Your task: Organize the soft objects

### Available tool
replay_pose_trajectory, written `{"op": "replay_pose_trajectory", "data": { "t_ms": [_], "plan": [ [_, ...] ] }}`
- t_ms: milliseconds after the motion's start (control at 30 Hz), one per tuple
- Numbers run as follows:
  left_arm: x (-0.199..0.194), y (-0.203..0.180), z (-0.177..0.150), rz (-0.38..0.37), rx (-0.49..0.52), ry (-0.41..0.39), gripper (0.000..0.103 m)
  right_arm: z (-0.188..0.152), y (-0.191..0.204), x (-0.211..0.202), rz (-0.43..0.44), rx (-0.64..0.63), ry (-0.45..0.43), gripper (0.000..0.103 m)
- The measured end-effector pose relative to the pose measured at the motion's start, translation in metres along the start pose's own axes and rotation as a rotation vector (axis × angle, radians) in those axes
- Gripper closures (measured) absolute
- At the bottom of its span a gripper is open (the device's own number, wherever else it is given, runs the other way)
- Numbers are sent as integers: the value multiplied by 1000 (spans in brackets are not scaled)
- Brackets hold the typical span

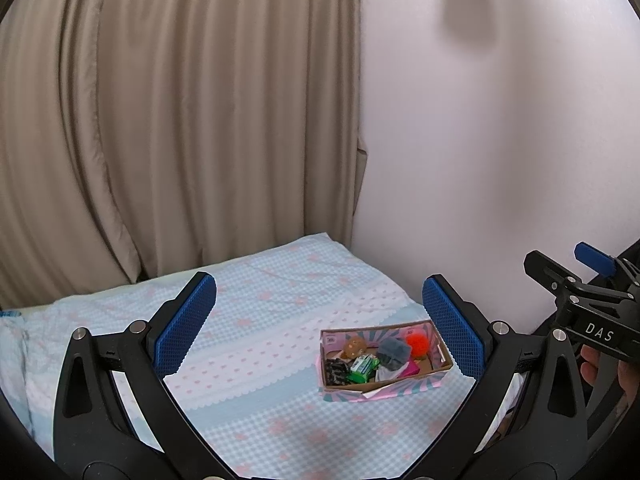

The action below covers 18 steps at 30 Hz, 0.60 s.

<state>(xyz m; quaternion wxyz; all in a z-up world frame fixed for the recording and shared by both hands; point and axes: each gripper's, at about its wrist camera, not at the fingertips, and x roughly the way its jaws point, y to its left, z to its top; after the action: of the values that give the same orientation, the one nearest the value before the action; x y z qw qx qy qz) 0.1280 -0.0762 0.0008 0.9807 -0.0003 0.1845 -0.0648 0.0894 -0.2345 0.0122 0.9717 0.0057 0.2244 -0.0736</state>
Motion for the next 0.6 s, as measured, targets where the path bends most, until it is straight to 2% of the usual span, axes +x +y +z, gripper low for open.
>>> {"op": "replay_pose_trajectory", "data": {
  "t_ms": [400, 600],
  "plan": [
    [-1, -2, 0, 29, 0, -17, 0, 1, 1, 3, -1, -4, -4, 3],
    [-6, -2, 2, 44, 1, -61, 0, 1, 1, 2, -2, -3, -6, 3]
  ]
}}
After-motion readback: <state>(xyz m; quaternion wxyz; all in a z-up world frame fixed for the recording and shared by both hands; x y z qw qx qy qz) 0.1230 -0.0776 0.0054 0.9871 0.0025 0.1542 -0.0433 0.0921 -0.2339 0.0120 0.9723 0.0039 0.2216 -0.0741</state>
